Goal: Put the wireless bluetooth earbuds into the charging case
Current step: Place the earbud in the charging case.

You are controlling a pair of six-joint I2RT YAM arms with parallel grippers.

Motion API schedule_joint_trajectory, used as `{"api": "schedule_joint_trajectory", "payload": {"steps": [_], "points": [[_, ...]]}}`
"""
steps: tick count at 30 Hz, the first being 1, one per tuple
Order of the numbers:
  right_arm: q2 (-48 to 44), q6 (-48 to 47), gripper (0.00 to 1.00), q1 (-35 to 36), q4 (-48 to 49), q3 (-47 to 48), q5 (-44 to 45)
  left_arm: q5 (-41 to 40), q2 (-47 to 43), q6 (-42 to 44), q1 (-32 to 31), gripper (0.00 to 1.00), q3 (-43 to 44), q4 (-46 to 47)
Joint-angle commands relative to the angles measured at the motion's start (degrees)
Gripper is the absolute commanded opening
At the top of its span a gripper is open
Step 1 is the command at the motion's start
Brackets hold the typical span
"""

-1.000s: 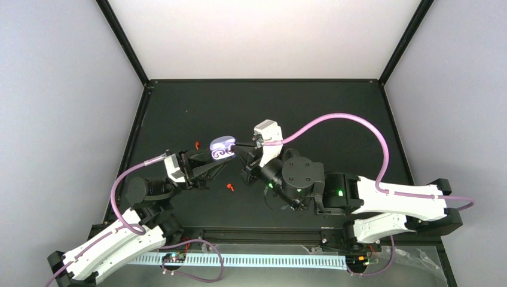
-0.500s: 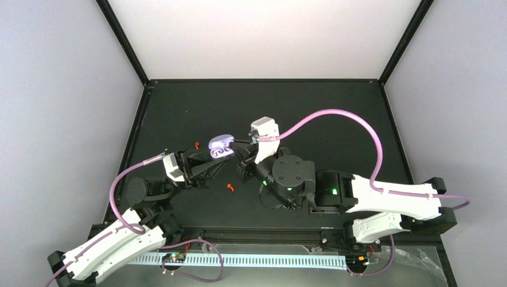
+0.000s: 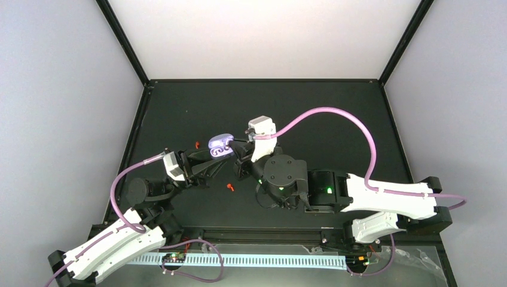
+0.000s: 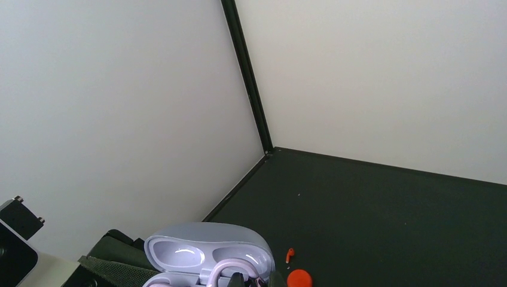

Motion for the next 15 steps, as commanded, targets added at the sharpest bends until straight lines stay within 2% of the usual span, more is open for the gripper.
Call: {"api": "schedule_joint_trajectory", "payload": {"steps": [1,9,15], "points": [[0.76,1.99,0.01,0.4,-2.67,1.19,1.61,-3.39,-0.78,-1.27,0.22,0.02,0.5,4.88],[0.34,3.06,0.01,0.39,-3.48,0.95,0.24,-7.97,-1.57,-2.07,0.22,0.02,-0.02,4.79],[0.84,3.71,0.01,0.43,-4.39,1.27,0.36,-7.84,-1.23,-2.79,0.21,0.02,0.14,5.37]]}}
